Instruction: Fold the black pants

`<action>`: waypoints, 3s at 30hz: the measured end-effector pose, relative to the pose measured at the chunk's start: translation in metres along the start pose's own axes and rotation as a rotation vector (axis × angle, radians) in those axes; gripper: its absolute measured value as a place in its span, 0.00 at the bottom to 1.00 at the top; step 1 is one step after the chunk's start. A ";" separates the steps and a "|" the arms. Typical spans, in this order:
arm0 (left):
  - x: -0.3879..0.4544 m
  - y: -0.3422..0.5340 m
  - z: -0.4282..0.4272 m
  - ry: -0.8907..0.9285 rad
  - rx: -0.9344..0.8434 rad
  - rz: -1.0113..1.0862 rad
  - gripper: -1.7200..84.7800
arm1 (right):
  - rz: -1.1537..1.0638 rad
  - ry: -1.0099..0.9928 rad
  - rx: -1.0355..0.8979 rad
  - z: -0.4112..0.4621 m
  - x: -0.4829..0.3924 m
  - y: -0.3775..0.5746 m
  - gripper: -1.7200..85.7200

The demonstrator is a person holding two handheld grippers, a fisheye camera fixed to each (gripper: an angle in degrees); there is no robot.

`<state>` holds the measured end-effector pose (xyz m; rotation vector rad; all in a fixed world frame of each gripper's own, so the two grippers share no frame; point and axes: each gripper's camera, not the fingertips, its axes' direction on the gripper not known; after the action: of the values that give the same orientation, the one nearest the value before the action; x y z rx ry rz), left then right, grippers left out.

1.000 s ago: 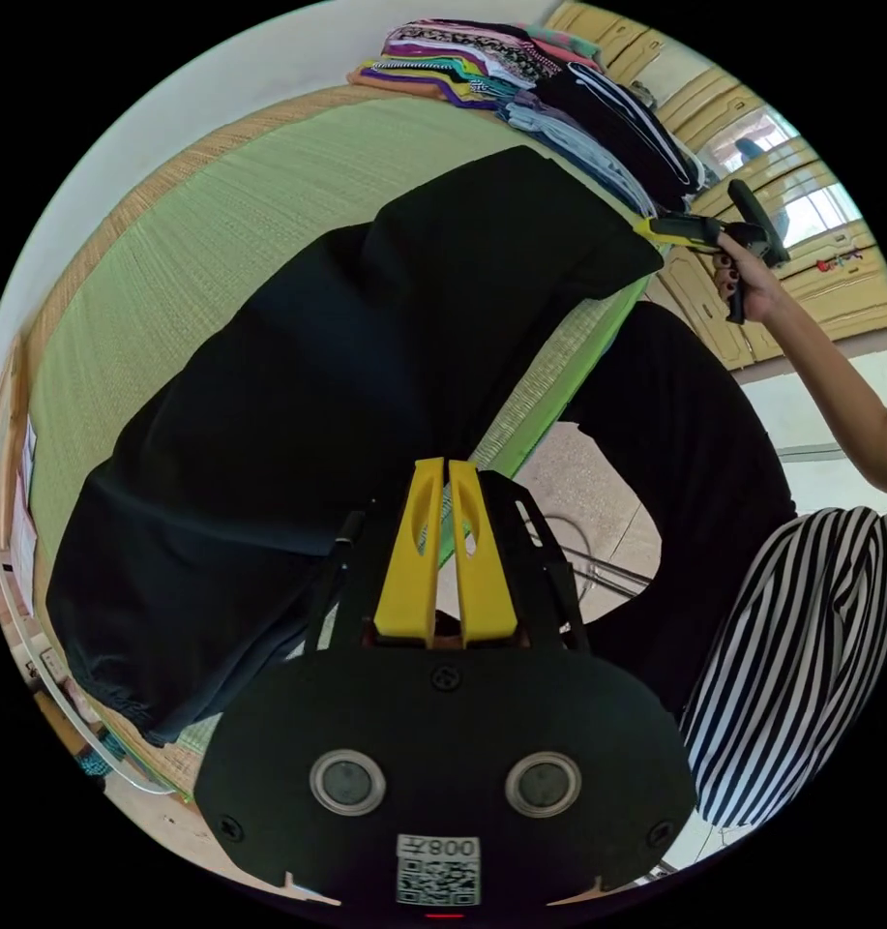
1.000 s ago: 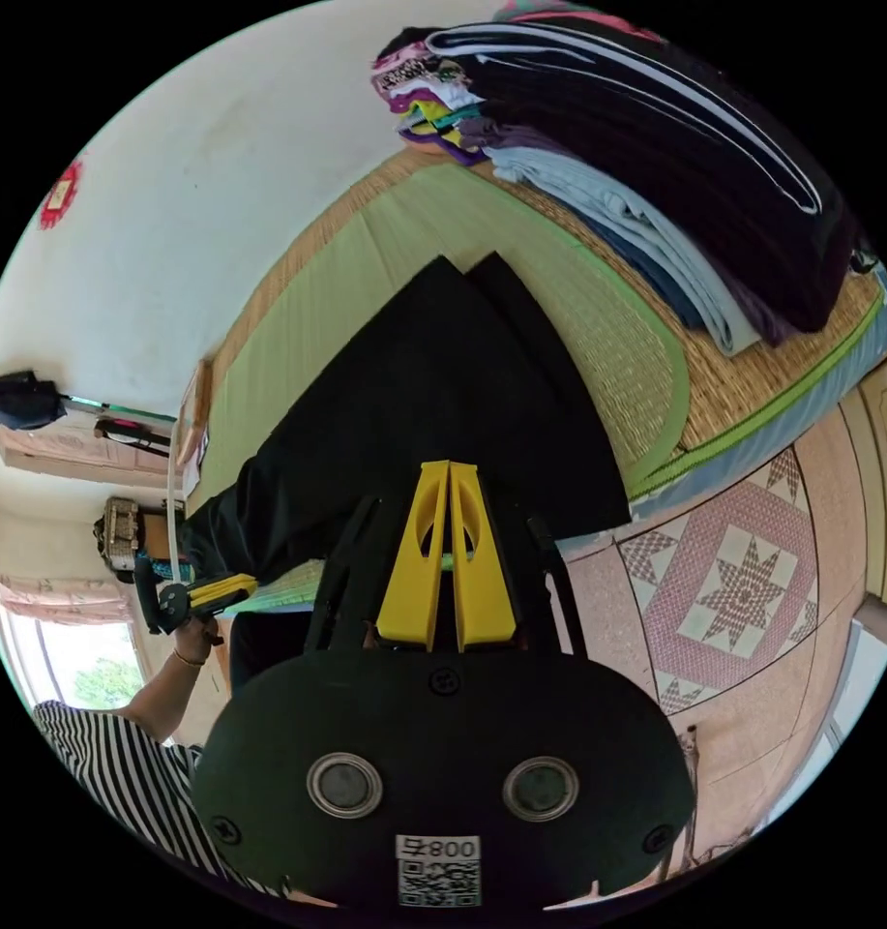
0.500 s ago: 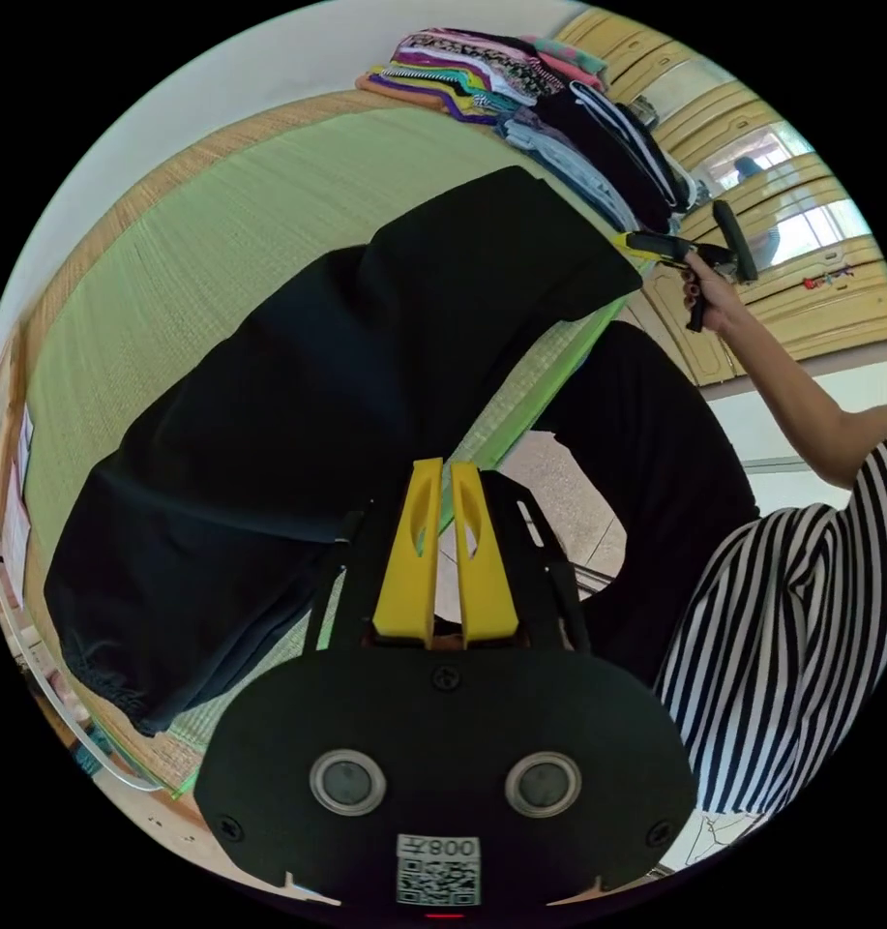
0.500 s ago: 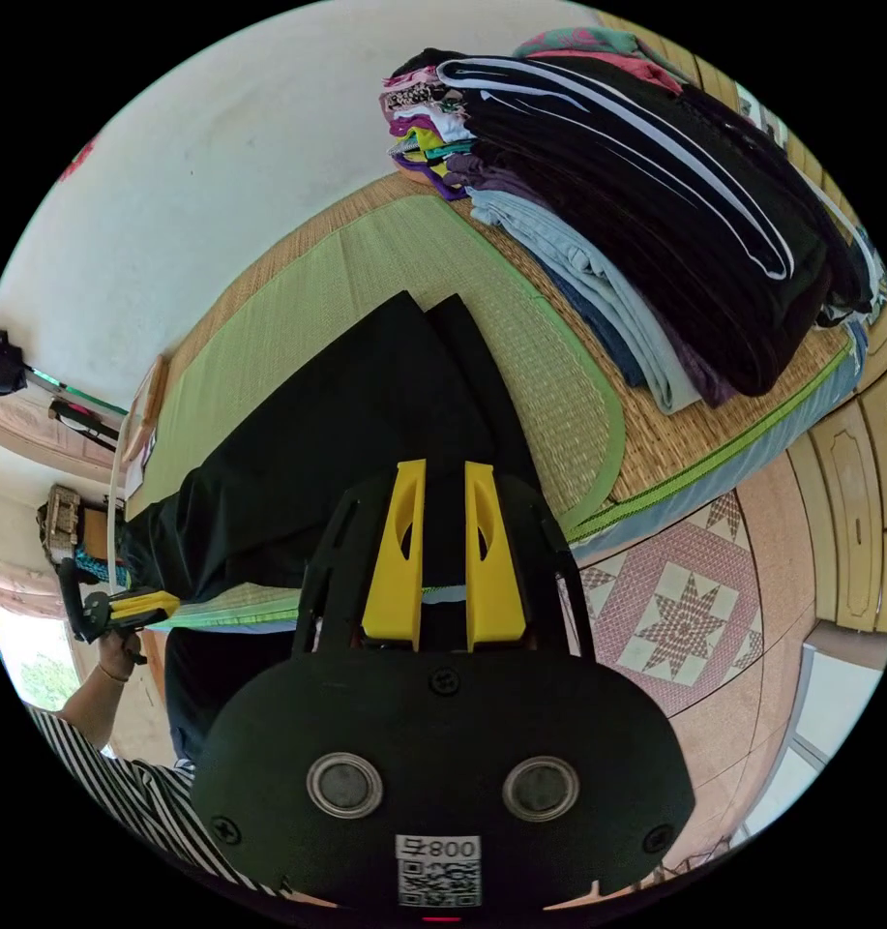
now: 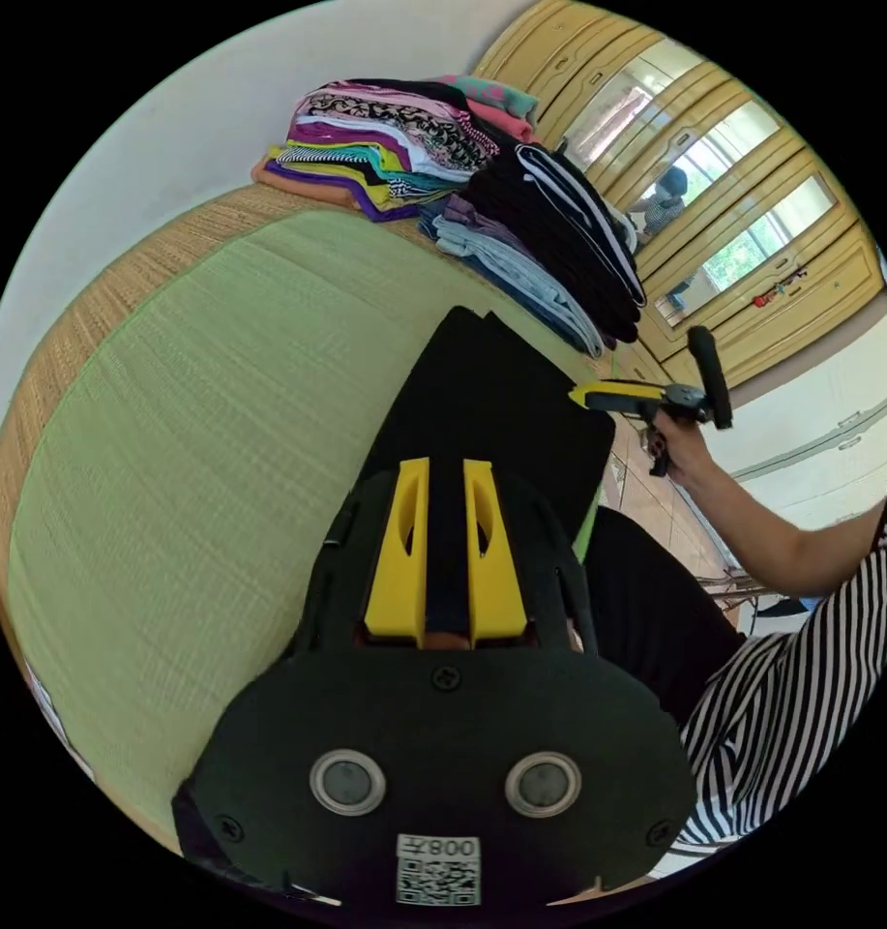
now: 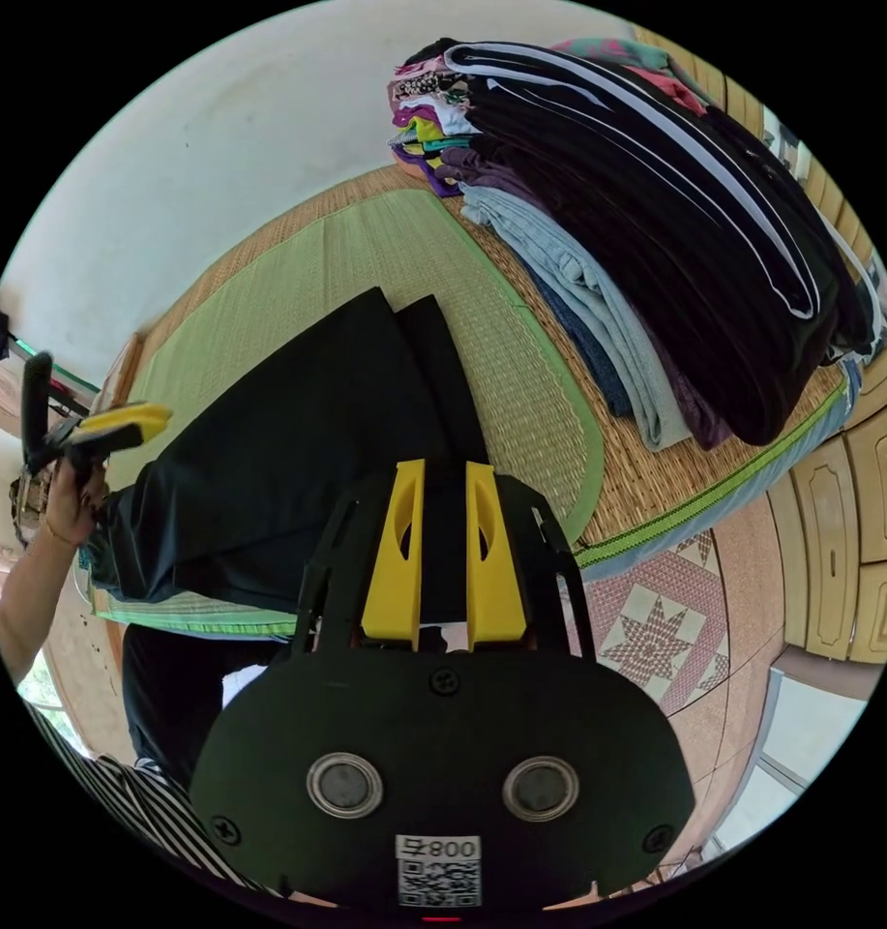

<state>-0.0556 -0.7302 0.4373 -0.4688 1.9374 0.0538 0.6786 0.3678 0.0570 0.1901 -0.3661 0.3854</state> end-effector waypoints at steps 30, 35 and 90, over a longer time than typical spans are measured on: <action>0.040 -0.161 0.030 0.040 0.020 0.151 0.03 | -0.018 -0.179 0.122 -0.018 0.078 0.061 0.05; 0.060 -0.180 0.036 0.044 0.004 0.217 0.03 | 0.032 -0.208 0.167 -0.034 0.103 0.085 0.05; -0.067 0.114 -0.039 -0.051 -0.047 -0.352 0.02 | -0.132 -0.073 -0.033 0.060 -0.016 0.018 0.02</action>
<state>-0.1069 -0.6151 0.4933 -0.8251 1.7812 -0.1152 0.6388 0.3637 0.1073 0.1950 -0.4291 0.2426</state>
